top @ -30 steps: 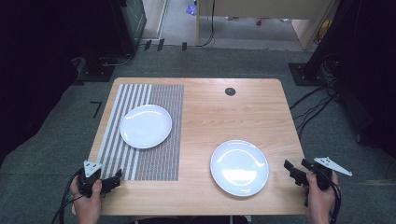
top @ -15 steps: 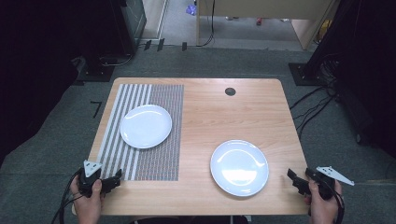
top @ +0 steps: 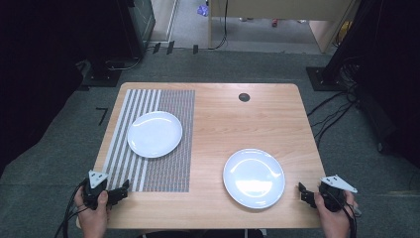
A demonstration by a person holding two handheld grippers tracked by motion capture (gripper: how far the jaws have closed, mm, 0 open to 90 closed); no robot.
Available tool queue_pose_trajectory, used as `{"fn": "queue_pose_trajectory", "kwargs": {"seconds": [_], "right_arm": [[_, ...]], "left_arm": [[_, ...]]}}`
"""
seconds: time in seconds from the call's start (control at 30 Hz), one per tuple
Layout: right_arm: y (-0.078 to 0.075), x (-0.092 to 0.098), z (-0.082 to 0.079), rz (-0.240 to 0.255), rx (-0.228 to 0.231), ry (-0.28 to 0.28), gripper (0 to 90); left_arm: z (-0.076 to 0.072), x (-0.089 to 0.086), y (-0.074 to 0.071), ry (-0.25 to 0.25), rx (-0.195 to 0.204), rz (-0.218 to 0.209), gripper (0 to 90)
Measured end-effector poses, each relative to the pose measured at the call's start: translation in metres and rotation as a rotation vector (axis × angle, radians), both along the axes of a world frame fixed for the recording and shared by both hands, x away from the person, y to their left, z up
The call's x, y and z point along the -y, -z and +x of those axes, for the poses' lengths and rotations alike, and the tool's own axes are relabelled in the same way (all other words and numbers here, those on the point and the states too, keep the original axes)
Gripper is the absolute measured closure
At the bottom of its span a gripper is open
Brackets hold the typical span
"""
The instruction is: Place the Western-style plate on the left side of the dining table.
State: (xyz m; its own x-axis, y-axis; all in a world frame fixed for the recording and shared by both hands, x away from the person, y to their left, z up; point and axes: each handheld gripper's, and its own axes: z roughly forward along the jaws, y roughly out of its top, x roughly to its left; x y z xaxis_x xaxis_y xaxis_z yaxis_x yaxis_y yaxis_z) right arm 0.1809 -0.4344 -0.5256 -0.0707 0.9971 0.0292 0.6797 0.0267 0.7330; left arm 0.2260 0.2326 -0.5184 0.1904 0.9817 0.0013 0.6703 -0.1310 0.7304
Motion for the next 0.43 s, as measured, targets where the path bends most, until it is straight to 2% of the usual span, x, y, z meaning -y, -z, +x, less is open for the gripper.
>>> {"fn": "queue_pose_trajectory", "kwargs": {"seconds": [0.43], "right_arm": [[-0.0002, -0.0004, -0.0003, -0.001, 0.001, -0.003, 14.7]], "left_arm": [[0.0001, 0.0, 0.0, 0.0, 0.0, -0.001, 9.5]]}}
